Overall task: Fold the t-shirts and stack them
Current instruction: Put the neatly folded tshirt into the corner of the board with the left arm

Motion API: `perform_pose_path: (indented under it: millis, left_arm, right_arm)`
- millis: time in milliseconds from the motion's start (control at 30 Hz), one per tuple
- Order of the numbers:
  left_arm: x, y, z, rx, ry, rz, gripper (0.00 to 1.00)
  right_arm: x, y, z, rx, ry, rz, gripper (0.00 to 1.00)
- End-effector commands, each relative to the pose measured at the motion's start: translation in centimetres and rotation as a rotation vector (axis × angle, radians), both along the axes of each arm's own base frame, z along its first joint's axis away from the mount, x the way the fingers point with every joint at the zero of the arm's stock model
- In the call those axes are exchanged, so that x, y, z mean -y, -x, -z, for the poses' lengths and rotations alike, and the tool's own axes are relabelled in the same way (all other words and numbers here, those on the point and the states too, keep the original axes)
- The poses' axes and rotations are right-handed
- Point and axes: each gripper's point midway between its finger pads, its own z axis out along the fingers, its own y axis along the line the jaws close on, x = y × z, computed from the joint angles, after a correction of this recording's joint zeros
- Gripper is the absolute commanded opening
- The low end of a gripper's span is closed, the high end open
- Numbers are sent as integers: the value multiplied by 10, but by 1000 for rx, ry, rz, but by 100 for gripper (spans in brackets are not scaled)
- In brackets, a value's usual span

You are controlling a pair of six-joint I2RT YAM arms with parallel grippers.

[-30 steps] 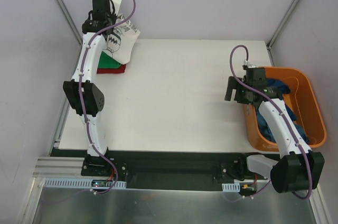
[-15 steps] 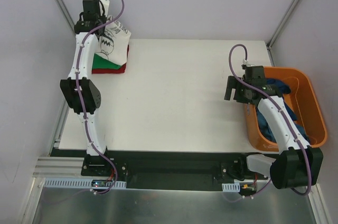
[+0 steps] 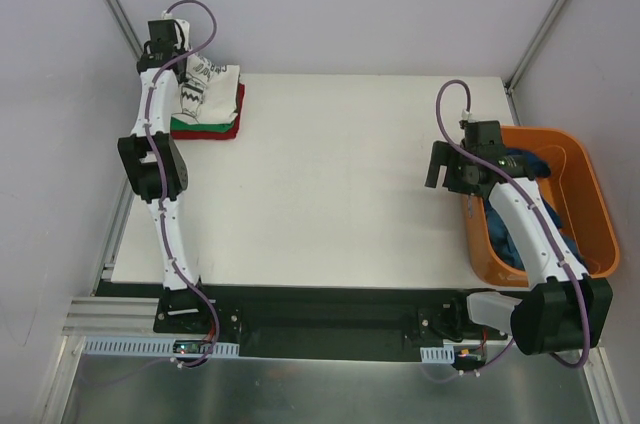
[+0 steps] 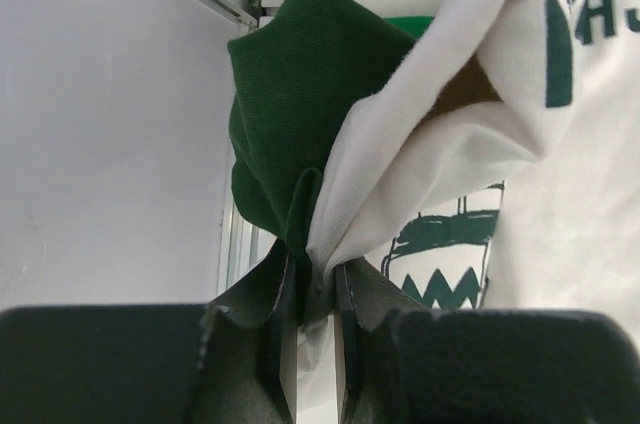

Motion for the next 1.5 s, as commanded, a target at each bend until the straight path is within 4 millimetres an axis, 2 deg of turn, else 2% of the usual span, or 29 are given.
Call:
perform_pose_path:
  millis: [0,233,333,367,467,600,633,700,733,767,867,900,933,967,1000,1033,1067,1100,1133,1167,1200,1233,1267,1300,1333,1367,1400,1433,1467]
  left_arm:
    - [-14,-23,-29,148,40,-18,4]
    - [-30,-32,-12,157,48,-53,15]
    - [-34,-32,-8,155,39,-73,32]
    - [-35,-31,-10,157,37,-81,57]
    - [-33,-31,-17,184,65,-94,99]
    - [-20,-28,-38,226,128,-71,99]
    - [-17,-25,-51,245,142,-62,99]
    - [-6,-21,-58,254,187,-33,99]
    - [-3,-17,-72,274,201,-25,99]
    - [2,-14,-75,279,223,-20,99]
    - [19,-1,-65,235,315,-36,99]
    - [27,6,-44,185,350,-39,99]
    - [46,14,-54,189,423,8,99]
    - [57,20,-54,181,477,5,99]
    - [73,33,-53,160,509,7,99]
    - [79,39,-55,159,528,-2,99]
    - [89,50,-44,130,572,-34,99]
    - [107,60,-65,157,588,-14,99]
    - [115,68,-68,162,604,-28,99]
    - [125,79,-57,132,602,-37,99]
    - [143,94,-78,166,595,-15,99]
    - [154,103,-79,172,573,-25,99]
    - [168,118,-62,136,571,-7,99]
    - [175,134,-83,188,560,6,99]
    - [197,148,-83,194,583,22,99]
    - [203,168,-53,143,595,6,99]
    - [213,180,-80,245,653,45,99]
    - [227,193,-78,255,713,60,99]
    - [234,213,-44,198,736,71,99]
  right_arm:
    - [1,1,-16,2,-15,40,97]
    - [-3,-2,-20,2,-34,52,97]
    - [-4,-3,-21,2,-29,49,97]
    - [-4,-3,-22,3,-28,49,97]
    - [-3,-4,-24,8,-25,49,97]
    - [-7,-7,-33,28,-37,29,97]
    - [-8,-8,-37,39,-38,20,97]
    - [-10,-8,-40,52,-39,11,97]
    - [-10,-8,-40,55,-39,8,97]
    - [-10,-7,-42,66,-40,4,97]
    - [-13,-7,-43,85,-55,-10,97]
    - [-13,-10,-44,98,-60,-11,97]
    - [-14,-10,-44,105,-63,-9,97]
    - [-14,-9,-42,110,-62,-12,97]
    - [-21,-10,-44,127,-93,-35,97]
    - [-21,-10,-46,141,-98,-40,97]
    - [-23,-10,-43,152,-107,-50,97]
    - [-27,-10,-43,163,-125,-67,97]
    - [-29,-8,-44,182,-135,-76,97]
    - [-30,-8,-38,190,-143,-83,97]
    - [-35,-6,-36,195,-162,-101,97]
    - [-35,-4,-38,214,-165,-106,97]
    - [-35,-5,-39,235,-168,-107,97]
    - [-35,0,-29,220,-171,-109,97]
    - [-36,1,-30,234,-175,-115,97]
    - [-37,-1,-28,250,-180,-117,97]
    - [-39,2,-18,233,-194,-122,97]
    - [-40,3,-15,233,-201,-123,97]
    - [-42,2,-13,239,-208,-129,97]
